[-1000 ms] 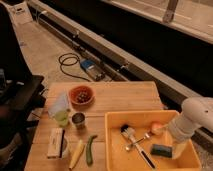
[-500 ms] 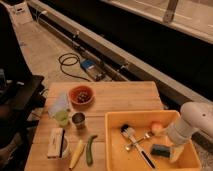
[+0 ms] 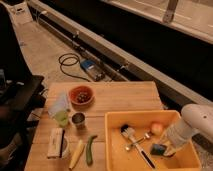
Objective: Place sponge in metal cup
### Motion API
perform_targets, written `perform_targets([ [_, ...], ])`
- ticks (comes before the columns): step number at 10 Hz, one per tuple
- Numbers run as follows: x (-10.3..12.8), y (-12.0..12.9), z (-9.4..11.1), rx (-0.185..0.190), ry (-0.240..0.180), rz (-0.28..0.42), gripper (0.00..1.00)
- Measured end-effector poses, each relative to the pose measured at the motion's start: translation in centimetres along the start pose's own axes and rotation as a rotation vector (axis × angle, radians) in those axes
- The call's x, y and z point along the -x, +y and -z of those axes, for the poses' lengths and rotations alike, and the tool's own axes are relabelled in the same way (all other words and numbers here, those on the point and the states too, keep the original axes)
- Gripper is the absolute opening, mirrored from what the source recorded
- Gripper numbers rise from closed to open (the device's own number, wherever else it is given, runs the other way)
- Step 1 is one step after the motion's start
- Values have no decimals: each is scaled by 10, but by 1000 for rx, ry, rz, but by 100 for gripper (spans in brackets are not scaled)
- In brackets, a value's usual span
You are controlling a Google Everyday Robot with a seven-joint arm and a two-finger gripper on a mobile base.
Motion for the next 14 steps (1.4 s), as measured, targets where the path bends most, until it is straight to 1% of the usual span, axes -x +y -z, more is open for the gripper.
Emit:
perform_targets([
  [1, 2, -2, 3, -2, 9, 2, 19],
  [2, 4, -4, 8, -10, 22, 4, 12],
  [3, 8, -7, 23, -24, 47, 10, 2],
  [5, 16, -14, 54, -52, 92, 26, 0],
  [6, 22, -20, 75, -69, 125, 43, 0],
  [8, 36, -40, 124, -112, 202, 88, 0],
  [9, 43, -55, 147, -134, 241, 119, 0],
  [10, 52, -81, 175, -164, 286, 169, 0],
  [11, 62, -108, 192, -191, 317, 222, 0],
  [12, 72, -133, 203, -210, 338, 273, 0],
  [13, 86, -160, 208, -228, 339, 330, 0],
  [14, 102, -183, 206, -245, 327, 381, 0],
])
